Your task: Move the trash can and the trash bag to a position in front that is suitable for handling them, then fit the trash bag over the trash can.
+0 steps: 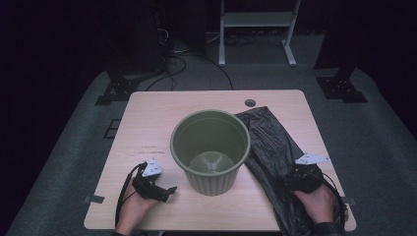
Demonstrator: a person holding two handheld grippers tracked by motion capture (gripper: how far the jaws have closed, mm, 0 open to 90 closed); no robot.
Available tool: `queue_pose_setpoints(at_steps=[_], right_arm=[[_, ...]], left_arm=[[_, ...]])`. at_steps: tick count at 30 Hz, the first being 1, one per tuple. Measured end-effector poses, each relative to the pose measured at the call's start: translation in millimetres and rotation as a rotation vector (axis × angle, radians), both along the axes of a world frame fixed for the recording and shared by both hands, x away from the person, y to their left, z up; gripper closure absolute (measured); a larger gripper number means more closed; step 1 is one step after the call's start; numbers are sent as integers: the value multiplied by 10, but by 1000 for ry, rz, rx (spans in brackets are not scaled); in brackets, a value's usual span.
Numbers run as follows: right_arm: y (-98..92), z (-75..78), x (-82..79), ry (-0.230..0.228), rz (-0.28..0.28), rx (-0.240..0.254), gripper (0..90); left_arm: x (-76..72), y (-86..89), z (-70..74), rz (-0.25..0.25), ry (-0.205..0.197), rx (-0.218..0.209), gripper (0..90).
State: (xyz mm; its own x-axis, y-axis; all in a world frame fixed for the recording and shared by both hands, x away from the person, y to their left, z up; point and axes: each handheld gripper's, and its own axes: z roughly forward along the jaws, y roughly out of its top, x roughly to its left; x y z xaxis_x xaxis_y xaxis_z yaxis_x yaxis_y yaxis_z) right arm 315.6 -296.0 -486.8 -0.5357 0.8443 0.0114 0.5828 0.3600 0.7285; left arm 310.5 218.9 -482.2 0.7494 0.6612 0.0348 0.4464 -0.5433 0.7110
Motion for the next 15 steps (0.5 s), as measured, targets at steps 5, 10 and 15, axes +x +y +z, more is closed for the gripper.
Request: queue_pose_setpoints(at_steps=[5, 10, 15], right_arm=[[-1, 0, -1, 0, 1, 0, 106], [-2, -1, -9, -1, 0, 0, 106], [13, 1, -25, 2, 2, 0, 106]], left_arm=[[11, -1, -13, 3, 18, -17, 0], [11, -1, -13, 3, 18, -17, 0], [12, -1, -13, 3, 18, -17, 0]])
